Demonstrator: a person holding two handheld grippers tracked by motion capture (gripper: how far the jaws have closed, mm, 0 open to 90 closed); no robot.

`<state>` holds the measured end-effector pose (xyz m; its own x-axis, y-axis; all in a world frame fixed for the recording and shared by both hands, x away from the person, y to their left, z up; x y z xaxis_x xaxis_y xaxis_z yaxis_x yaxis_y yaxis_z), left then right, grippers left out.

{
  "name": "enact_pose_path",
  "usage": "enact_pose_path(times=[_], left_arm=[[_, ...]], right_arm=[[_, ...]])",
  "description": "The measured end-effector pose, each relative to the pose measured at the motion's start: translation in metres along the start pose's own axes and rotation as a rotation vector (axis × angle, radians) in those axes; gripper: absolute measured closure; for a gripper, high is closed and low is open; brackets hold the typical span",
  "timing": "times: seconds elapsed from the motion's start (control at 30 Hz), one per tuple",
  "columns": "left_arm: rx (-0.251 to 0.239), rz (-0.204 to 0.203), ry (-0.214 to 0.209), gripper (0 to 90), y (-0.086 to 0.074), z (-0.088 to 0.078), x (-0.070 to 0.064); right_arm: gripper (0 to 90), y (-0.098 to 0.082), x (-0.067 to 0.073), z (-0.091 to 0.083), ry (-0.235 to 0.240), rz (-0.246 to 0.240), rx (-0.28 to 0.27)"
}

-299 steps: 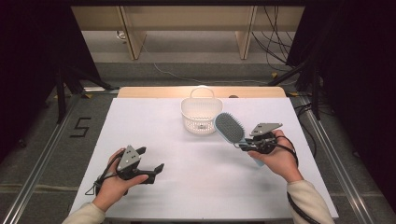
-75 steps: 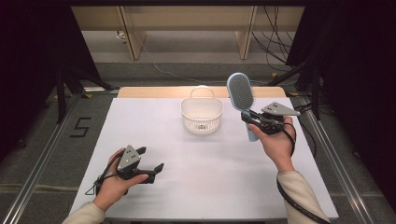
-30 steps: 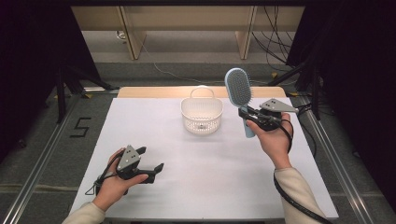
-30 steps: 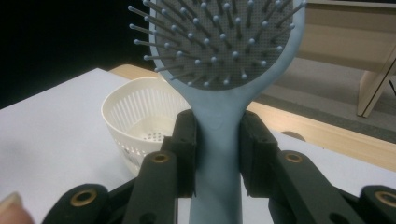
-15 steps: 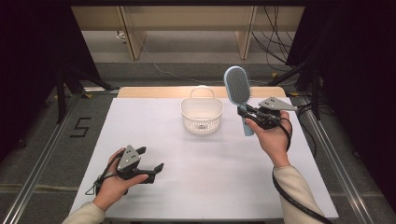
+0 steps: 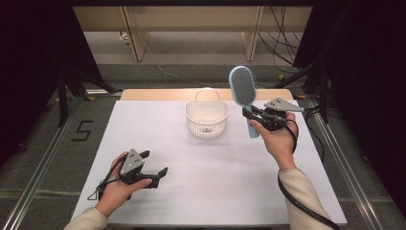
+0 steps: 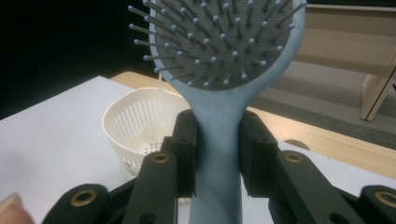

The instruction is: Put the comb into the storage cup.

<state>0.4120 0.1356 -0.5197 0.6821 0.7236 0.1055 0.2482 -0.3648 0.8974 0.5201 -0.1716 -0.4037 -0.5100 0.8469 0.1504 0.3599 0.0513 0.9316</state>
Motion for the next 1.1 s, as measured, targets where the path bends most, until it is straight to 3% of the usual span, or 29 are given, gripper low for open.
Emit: enact_pose_path(times=[1.1], left_arm=[[0.003,-0.005,-0.001,8.8,-0.001,0.0,0.0]], right_arm=[[71.0,0.013,0.004,0.012,0.011,0.003,-0.023]])
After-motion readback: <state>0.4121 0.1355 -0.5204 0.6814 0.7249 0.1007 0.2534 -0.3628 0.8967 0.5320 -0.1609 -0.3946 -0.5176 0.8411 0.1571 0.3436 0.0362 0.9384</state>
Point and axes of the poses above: each handheld gripper's, and its own axes: z roughly forward along the jaws, y roughly out of its top, x roughly to its left, the point moved 10 cm from there along z, roughly forward along the jaws, and after that the axes turned 7 degrees about z, right-handed, at the moved point
